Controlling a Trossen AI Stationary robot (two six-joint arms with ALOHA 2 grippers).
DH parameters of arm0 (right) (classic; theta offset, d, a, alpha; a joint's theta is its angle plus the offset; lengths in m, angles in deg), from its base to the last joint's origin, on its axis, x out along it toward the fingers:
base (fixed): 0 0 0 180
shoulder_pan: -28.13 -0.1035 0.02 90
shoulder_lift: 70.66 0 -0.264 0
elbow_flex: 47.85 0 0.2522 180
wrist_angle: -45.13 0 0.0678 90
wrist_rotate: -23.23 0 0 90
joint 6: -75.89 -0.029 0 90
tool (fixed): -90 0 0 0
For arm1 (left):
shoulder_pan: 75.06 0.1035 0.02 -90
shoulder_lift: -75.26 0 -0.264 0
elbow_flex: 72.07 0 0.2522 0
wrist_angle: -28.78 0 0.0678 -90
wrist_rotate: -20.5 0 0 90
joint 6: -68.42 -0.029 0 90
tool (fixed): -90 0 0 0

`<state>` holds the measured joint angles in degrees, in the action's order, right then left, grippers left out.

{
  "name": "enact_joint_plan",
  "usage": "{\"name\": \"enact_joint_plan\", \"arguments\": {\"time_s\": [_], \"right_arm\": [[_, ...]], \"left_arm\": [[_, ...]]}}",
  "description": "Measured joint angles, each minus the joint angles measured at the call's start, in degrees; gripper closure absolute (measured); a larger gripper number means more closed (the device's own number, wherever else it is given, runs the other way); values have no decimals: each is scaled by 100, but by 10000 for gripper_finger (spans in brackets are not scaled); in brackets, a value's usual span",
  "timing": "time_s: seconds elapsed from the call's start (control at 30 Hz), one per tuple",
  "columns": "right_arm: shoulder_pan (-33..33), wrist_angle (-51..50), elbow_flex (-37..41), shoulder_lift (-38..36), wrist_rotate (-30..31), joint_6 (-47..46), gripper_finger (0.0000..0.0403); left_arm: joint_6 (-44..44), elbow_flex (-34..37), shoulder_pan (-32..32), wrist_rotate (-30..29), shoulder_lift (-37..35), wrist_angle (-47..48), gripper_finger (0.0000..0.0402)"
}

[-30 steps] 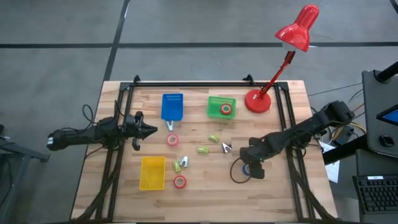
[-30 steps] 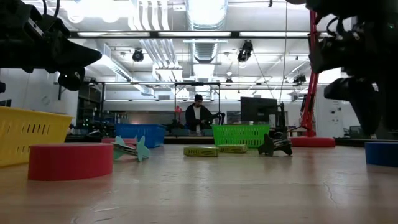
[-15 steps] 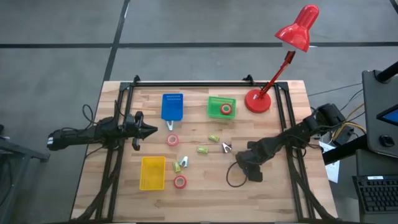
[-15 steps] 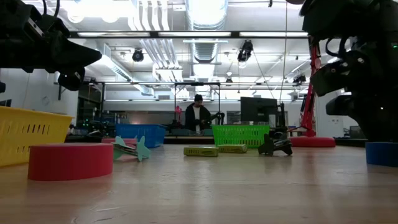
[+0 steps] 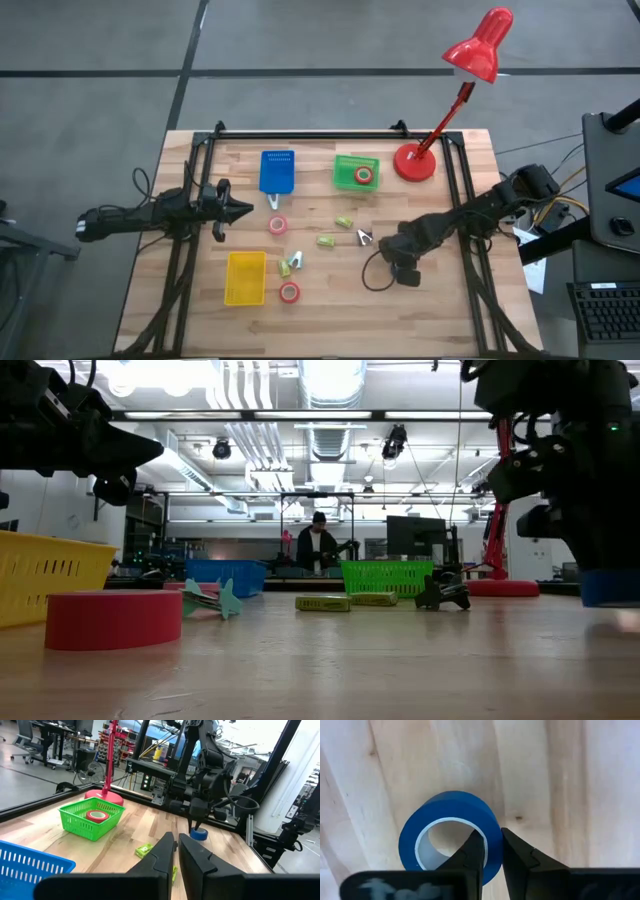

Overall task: Pick and place Stapler, Stapler remover, tape
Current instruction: Put the blue tape into the green basket

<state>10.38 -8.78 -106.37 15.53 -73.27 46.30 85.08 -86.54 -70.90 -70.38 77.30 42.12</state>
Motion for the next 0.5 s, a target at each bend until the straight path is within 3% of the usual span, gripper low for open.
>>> {"name": "enact_joint_plan", "arguments": {"time_s": [0.23, 0.5], "right_arm": [[506, -188, -118, -412, 58, 33, 349], [1609, -189, -639, -860, 403, 172, 345]], "left_arm": [[2, 0, 0, 0, 0, -2, 371], [0, 0, 0, 0, 0, -2, 371]]}}
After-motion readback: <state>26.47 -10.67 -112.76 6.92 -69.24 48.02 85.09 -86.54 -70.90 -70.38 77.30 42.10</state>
